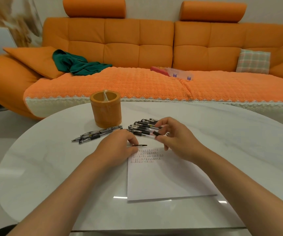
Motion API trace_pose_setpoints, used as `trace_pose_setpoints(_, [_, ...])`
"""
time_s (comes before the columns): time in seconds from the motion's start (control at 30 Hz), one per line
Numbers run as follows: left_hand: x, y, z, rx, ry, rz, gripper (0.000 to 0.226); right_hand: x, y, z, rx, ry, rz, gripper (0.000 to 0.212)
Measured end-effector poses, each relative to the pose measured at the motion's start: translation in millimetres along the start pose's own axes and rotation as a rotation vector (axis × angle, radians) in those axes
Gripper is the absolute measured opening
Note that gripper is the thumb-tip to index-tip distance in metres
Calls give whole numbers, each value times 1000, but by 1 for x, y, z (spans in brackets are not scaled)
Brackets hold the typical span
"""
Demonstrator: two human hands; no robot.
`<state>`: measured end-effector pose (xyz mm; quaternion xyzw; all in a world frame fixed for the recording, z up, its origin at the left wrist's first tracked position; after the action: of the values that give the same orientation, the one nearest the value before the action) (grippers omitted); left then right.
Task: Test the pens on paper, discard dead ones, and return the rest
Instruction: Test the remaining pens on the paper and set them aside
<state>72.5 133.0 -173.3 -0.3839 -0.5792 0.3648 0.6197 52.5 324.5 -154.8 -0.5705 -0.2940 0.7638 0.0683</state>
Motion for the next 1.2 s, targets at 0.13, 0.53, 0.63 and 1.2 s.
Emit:
trace_pose_setpoints(0.13, [-2,-5,-1,38,-31,-75,11,-5,5,-1,-42,-92,-531,20])
trace_pose_setpoints(0.53, [14,-7,-6,23,-9,-151,11,-11,14,-2,-67,-186,-619,21])
trace_pose_setpoints(0.63, [18,-4,-8,-15,18,-251,7,-18,19,-7,-84,-245,-647,17])
trace_pose_setpoints(1.2, [35,7,-23,-302,-79,-649,13,-40,31,-15,73,-428,-977,62])
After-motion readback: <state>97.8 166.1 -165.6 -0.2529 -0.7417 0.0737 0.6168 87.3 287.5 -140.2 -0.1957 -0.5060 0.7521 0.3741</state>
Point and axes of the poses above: each hand's wrist, its own z-axis towards the middle knuckle, its own y-axis out of the palm, x = y × z, the point moved 7 cm from there along z, towards the middle knuckle, and after that the axes turned 5 degrees about -y, right-handed, at the moved point
